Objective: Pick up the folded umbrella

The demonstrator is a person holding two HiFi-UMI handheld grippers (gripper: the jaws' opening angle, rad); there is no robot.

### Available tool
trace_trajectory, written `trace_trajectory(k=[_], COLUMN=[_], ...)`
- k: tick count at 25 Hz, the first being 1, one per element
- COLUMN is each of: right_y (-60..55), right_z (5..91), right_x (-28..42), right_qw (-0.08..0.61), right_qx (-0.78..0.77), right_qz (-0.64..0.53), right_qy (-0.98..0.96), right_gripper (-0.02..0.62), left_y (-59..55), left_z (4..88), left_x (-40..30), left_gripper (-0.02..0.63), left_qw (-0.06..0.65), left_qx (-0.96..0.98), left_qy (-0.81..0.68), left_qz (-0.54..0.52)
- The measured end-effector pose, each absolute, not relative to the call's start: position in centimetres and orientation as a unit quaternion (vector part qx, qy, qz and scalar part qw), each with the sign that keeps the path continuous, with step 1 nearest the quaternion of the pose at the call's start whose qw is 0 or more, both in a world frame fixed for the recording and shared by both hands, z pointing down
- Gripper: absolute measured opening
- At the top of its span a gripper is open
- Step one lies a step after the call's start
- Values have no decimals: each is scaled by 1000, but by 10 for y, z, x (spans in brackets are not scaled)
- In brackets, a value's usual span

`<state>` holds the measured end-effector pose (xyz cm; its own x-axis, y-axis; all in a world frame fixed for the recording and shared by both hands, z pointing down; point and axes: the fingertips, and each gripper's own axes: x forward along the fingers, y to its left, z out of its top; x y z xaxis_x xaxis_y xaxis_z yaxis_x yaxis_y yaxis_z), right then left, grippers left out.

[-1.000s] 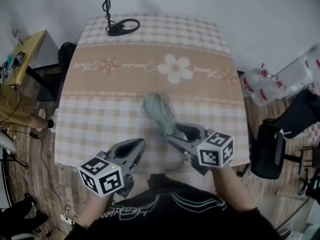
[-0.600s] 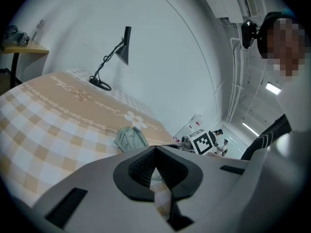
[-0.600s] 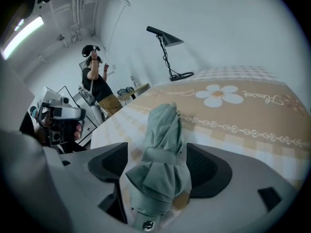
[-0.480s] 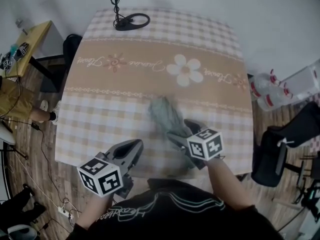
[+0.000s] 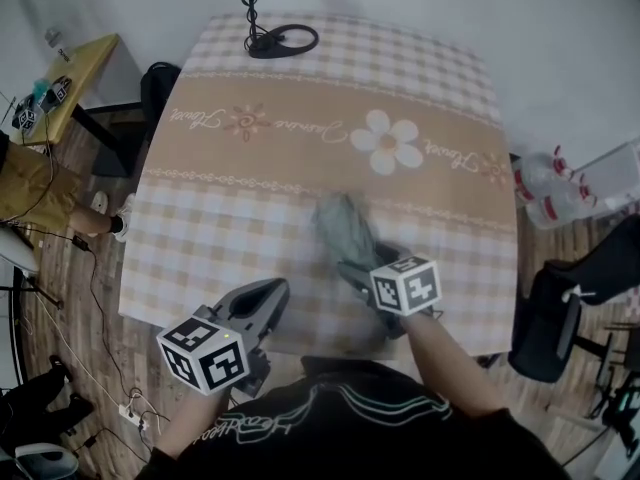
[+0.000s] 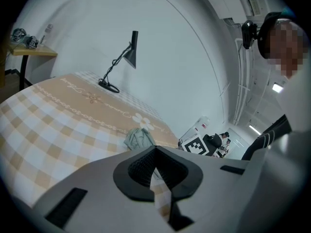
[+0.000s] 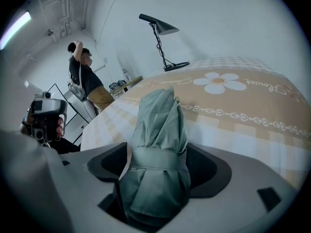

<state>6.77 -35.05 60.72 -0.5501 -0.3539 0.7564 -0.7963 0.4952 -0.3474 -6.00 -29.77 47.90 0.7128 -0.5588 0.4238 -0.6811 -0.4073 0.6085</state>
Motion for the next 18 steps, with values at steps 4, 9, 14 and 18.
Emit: trace_trajectory(k=[4,9,14,18], right_y=[-352,-352,-351,-352], right_z=[612,617,623,623], right_x=[63,62,63,64], right_qw=[323,349,388,388], right_qx=[367,379,390,386], right_qz=[348,323,280,280], right_qy=[-800,-794,-787,-789], right_gripper=[377,376,343,321], left_y=[-296,-294,-294,-295], left_z=[480,482,487,490], left_x=[-65,-70,-72,-66], left_gripper=[-3,-3,-3,-3], left_qw=[401,404,411,416], left_qx=[832,828,823,824], left_qy=[-377,-381,-385,-378], left_qz=[76,78,72,75])
